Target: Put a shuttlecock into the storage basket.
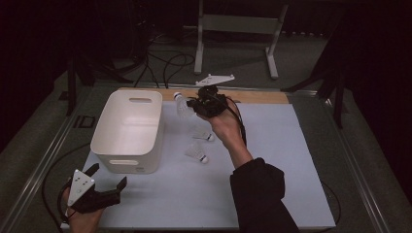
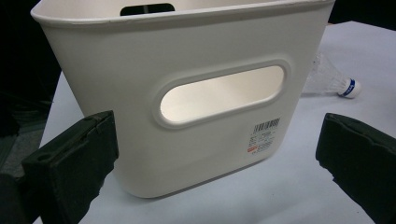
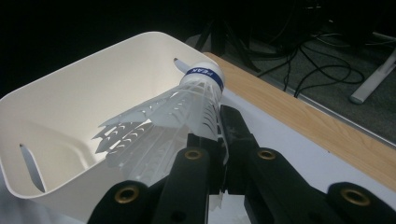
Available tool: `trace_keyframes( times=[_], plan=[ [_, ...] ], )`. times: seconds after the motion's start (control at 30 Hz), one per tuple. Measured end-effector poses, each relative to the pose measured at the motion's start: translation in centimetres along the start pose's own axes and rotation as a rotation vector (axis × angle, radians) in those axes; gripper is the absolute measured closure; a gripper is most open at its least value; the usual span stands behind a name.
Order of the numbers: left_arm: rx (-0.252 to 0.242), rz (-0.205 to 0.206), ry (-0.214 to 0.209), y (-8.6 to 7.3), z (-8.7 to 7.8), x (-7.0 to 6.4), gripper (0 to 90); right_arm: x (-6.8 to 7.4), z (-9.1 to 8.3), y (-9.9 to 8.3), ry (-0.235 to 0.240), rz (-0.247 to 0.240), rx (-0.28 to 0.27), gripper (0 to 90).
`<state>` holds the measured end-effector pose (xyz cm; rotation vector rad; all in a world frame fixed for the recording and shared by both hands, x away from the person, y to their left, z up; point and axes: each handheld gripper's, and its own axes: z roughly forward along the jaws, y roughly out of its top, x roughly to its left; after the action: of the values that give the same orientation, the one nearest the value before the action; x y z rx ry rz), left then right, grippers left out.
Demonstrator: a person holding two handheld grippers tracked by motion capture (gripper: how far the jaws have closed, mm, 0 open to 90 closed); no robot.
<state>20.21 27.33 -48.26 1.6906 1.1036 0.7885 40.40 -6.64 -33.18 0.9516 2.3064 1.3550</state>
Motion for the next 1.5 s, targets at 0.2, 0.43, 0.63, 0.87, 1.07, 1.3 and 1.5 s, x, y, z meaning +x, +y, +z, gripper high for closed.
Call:
trace_keyframes(
  times=[0.2, 0.43, 0.63, 0.87, 1.07, 1.3, 1.5],
  plan=[
    [0.001, 0.000, -0.001, 0.0, 0.0, 0.0, 0.1, 0.2, 0.1, 0.2, 0.005, -0.005, -0.004, 88.9],
    [0.002, 0.000, -0.002, 0.0, 0.0, 0.0, 0.1, 0.5, 0.3, 0.3, 0.010, -0.006, -0.007, 88.9],
    [0.002, 0.001, -0.002, 0.0, 0.0, 0.0, 0.1, 0.7, 0.5, 0.5, 0.014, -0.007, -0.011, 88.8],
    [0.003, 0.003, -0.001, 0.0, 0.0, 0.0, 0.1, 0.9, 0.7, 0.7, 0.019, -0.011, -0.013, 88.9],
    [0.003, 0.003, -0.002, 0.0, 0.0, 0.0, 0.1, 1.1, 1.0, 0.7, 0.033, -0.010, -0.015, 88.8],
    [0.002, 0.004, -0.002, 0.0, 0.0, 0.0, 0.1, 1.5, 1.3, 0.9, 0.044, -0.005, -0.029, 88.8],
    [0.000, 0.003, -0.001, 0.0, 0.0, 0.0, 0.1, 1.8, 1.4, 1.0, 0.057, -0.004, -0.041, 88.8]
  ],
)
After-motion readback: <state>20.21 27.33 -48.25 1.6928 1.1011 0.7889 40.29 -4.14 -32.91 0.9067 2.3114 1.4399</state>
